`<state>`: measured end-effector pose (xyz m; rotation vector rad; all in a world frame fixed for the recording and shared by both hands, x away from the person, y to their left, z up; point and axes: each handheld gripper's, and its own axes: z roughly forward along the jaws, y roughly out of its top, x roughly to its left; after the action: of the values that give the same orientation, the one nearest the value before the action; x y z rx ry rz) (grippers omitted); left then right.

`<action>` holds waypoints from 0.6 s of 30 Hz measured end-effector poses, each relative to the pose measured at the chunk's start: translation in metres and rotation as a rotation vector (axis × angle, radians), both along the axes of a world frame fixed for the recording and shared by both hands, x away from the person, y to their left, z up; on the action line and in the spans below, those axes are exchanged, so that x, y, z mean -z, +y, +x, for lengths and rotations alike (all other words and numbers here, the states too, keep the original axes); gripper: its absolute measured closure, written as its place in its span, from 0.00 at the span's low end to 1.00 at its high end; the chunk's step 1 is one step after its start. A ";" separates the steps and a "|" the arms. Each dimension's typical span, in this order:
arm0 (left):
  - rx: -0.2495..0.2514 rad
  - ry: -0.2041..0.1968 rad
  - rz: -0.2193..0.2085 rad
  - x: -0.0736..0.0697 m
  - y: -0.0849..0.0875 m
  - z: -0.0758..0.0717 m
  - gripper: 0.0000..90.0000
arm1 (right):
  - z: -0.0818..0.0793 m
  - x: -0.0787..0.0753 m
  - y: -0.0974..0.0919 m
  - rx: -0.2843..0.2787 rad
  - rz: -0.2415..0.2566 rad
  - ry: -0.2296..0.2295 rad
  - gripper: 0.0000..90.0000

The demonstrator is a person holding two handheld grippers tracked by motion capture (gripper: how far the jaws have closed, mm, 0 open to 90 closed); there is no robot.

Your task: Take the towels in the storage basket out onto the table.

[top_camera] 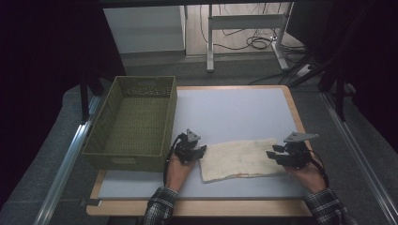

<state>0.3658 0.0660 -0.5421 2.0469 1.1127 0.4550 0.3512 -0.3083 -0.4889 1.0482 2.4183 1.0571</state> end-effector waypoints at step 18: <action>-0.005 0.012 -0.020 0.001 0.001 0.001 0.58 | -0.024 0.011 0.073 -0.192 0.053 0.042 0.61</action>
<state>0.3665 0.0675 -0.5435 2.0320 1.1257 0.4327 0.3271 -0.2351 -0.4998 0.8756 2.5799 1.1768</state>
